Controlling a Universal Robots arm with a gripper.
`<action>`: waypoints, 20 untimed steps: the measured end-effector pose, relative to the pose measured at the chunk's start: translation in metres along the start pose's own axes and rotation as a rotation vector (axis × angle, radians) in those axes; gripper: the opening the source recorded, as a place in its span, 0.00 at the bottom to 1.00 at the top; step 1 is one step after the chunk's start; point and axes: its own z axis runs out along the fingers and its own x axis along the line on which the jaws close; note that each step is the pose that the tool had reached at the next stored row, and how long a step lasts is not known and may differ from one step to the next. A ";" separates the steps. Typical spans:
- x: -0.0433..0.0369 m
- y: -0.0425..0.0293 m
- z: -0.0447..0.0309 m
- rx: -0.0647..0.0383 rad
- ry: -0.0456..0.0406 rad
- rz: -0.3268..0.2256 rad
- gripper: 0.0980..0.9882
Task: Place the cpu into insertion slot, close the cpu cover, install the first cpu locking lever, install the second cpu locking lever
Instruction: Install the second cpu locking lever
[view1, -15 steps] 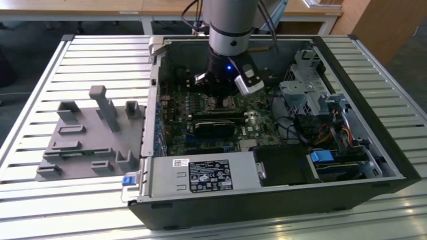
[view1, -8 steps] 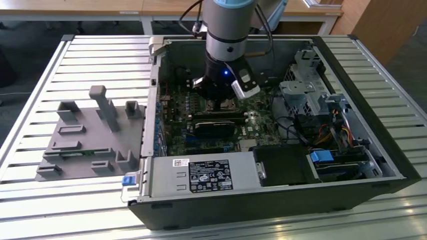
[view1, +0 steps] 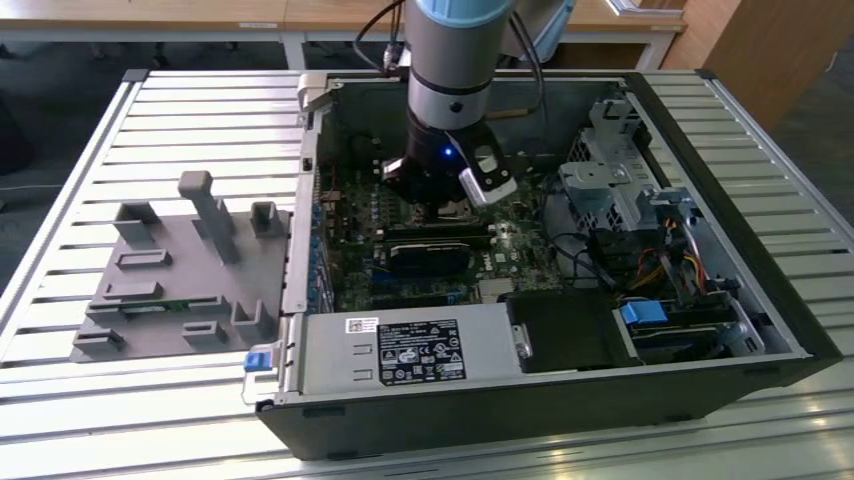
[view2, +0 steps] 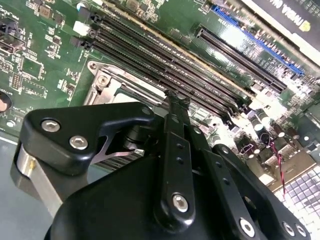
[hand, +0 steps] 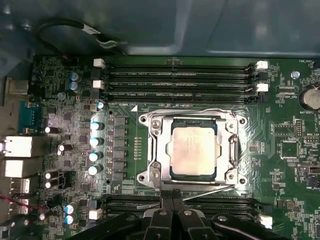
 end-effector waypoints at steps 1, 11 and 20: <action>0.0001 -0.0017 -0.0001 -0.004 0.0000 0.000 0.01; 0.0074 -0.0075 0.0048 -0.050 0.0001 -0.001 0.01; 0.0111 -0.0144 0.0089 -0.076 0.0002 -0.001 0.01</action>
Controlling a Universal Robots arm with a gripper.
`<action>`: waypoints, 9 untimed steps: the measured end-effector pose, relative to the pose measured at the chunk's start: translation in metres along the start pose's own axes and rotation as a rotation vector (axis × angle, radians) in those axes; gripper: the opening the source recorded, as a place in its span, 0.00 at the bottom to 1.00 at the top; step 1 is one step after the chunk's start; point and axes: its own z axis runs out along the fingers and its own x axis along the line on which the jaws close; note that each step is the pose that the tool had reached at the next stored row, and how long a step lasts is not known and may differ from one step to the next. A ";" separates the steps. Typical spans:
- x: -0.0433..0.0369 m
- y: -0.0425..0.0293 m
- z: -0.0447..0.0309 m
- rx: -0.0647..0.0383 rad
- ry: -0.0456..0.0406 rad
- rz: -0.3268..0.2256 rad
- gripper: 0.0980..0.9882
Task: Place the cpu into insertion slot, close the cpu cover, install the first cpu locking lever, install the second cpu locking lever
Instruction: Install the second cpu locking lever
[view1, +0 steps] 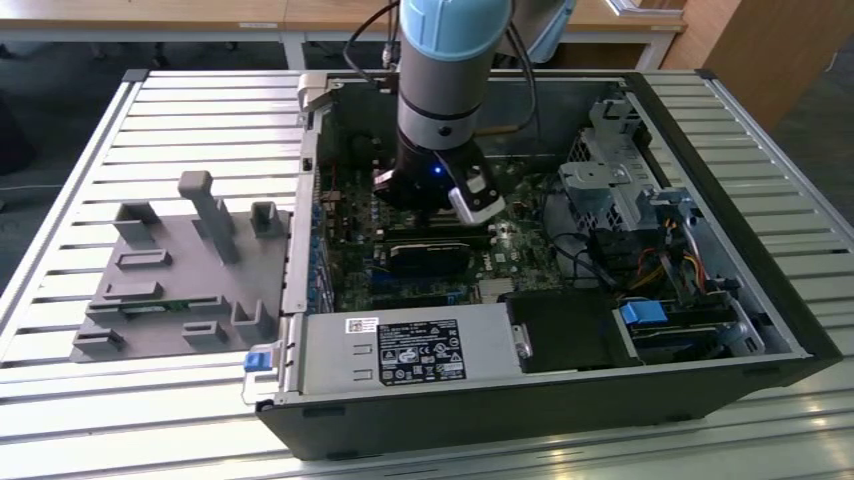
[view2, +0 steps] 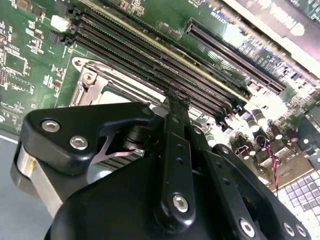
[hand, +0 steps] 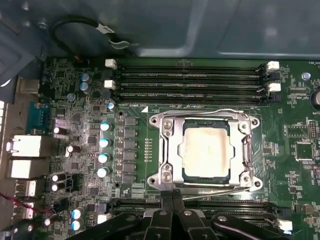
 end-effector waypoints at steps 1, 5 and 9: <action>0.0010 -0.0009 -0.0001 -0.005 0.0000 0.000 0.01; 0.0042 -0.0029 -0.0001 -0.039 0.0002 -0.001 0.01; 0.0057 -0.0050 0.0016 -0.059 0.0002 -0.001 0.01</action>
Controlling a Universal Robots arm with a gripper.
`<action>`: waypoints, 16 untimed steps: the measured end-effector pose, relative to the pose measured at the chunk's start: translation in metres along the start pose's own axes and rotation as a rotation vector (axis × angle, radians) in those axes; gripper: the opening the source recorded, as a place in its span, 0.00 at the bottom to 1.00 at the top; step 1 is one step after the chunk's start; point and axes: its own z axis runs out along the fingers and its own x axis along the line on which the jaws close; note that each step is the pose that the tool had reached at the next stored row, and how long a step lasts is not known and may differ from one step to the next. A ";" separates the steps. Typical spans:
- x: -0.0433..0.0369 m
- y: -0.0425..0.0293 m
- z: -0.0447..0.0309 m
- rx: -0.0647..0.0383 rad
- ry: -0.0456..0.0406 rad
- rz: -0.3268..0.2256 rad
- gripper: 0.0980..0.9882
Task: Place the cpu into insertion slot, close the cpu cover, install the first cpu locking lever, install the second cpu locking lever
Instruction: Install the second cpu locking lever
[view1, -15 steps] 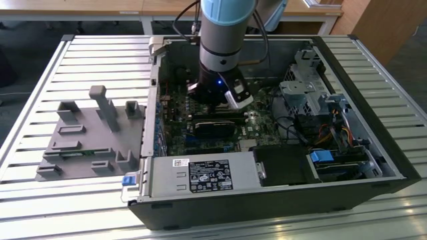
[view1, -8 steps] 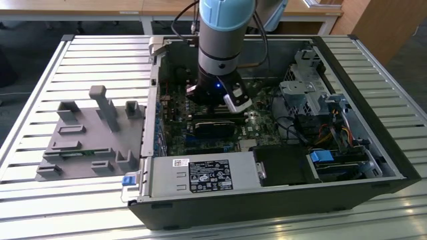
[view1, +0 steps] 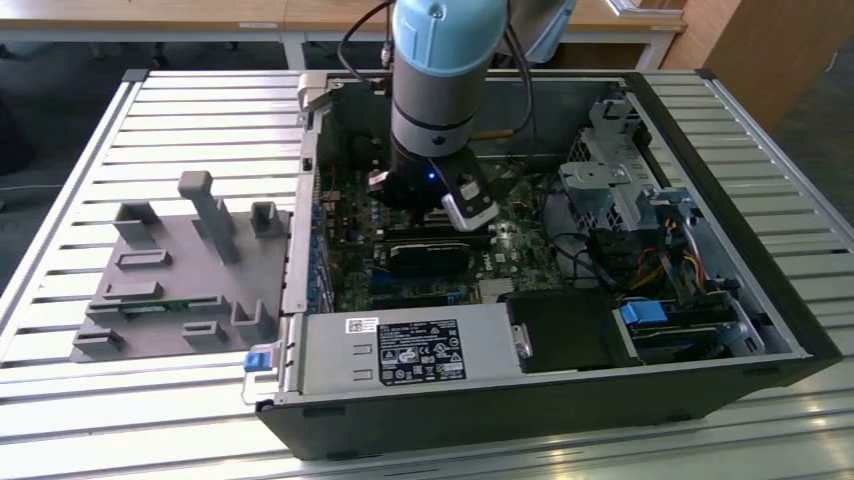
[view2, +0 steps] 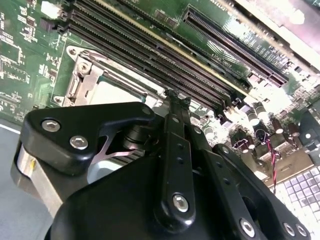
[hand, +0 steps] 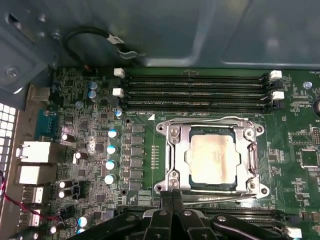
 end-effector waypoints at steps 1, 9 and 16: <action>0.0002 -0.0004 0.0007 -0.001 0.0000 0.000 0.01; 0.0046 -0.0028 0.0069 -0.012 0.0001 0.000 0.01; 0.0058 -0.0039 0.0117 -0.031 0.0001 -0.001 0.01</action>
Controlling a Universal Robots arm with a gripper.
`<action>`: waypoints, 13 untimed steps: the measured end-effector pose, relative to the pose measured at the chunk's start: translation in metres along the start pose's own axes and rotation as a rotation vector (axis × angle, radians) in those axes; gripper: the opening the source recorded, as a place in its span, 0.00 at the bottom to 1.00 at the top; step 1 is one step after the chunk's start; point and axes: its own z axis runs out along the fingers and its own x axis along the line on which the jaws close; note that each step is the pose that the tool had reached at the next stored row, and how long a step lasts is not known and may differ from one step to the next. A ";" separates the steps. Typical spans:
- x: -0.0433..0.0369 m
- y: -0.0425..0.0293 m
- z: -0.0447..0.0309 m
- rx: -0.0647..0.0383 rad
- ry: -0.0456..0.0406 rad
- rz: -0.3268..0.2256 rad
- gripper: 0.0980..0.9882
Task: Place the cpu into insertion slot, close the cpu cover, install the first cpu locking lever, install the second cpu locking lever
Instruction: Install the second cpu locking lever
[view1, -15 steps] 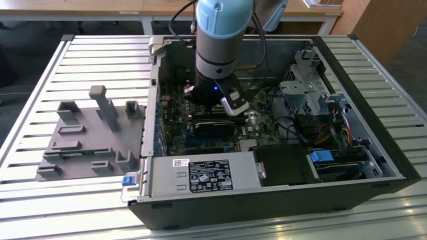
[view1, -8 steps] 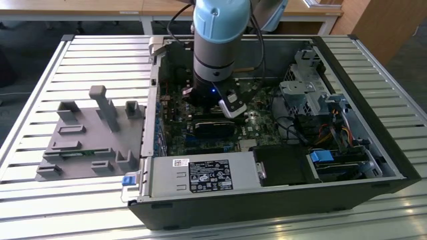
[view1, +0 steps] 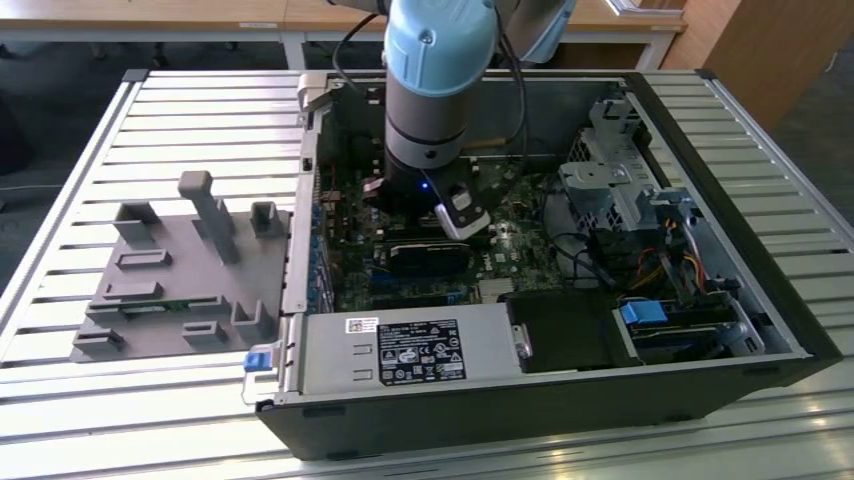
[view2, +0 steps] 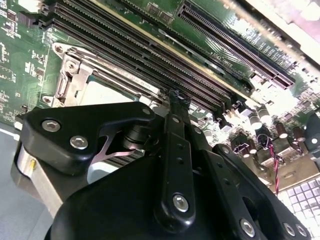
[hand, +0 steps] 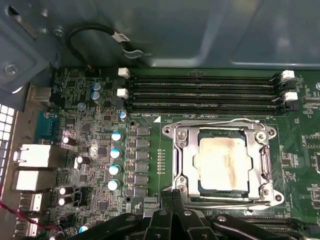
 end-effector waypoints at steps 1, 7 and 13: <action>0.0002 -0.0001 0.0005 -0.002 0.0000 0.000 0.01; 0.0030 -0.0007 0.0029 -0.018 0.0000 0.000 0.01; 0.0037 -0.0008 0.0032 -0.015 0.0000 0.000 0.01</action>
